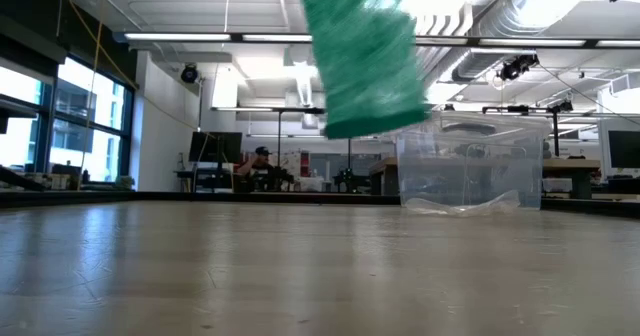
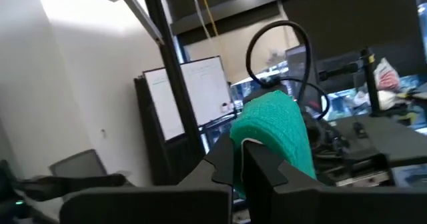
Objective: Roll bandage
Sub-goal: Roll the green bandage
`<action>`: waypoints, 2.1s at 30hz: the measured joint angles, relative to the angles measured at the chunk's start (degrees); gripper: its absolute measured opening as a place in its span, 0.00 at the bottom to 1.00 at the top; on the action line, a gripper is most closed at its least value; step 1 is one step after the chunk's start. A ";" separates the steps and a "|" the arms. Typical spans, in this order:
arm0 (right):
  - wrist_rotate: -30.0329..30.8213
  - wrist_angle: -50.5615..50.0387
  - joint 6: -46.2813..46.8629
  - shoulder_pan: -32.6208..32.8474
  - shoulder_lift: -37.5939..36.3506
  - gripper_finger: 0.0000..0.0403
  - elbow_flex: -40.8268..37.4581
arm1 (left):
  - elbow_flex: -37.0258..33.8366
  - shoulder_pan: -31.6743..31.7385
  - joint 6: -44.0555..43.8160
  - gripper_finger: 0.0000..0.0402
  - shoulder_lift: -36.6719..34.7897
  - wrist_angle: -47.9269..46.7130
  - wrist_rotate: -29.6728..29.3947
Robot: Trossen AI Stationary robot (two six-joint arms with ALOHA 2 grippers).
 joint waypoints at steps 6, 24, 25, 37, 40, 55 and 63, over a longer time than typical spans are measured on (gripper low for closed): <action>4.43 -0.39 -3.32 -0.05 0.00 0.00 0.00 | 0.00 0.71 -5.32 0.25 0.22 -1.09 5.98; 5.39 -2.15 -4.98 2.63 -1.55 0.00 0.00 | -0.02 1.42 -6.39 0.64 -1.95 -11.79 6.84; 5.36 -2.14 -4.98 2.63 -1.55 0.00 0.00 | -0.02 1.68 -6.54 0.65 -1.93 -10.91 8.66; 3.93 -1.66 -4.22 2.62 -1.55 0.00 0.00 | -0.04 2.84 -0.72 0.68 -1.89 6.31 6.04; 3.91 -1.85 -3.54 2.63 -1.55 0.00 0.00 | -0.04 3.02 -0.52 0.68 -1.90 7.28 6.03; 7.81 -7.05 -9.81 4.08 -3.80 0.00 0.02 | -0.04 -2.03 4.05 0.68 -3.22 1.42 -14.51; 9.03 -17.02 -20.15 4.43 -4.48 0.00 0.04 | -0.02 -2.75 -11.56 0.68 -5.38 2.56 -9.19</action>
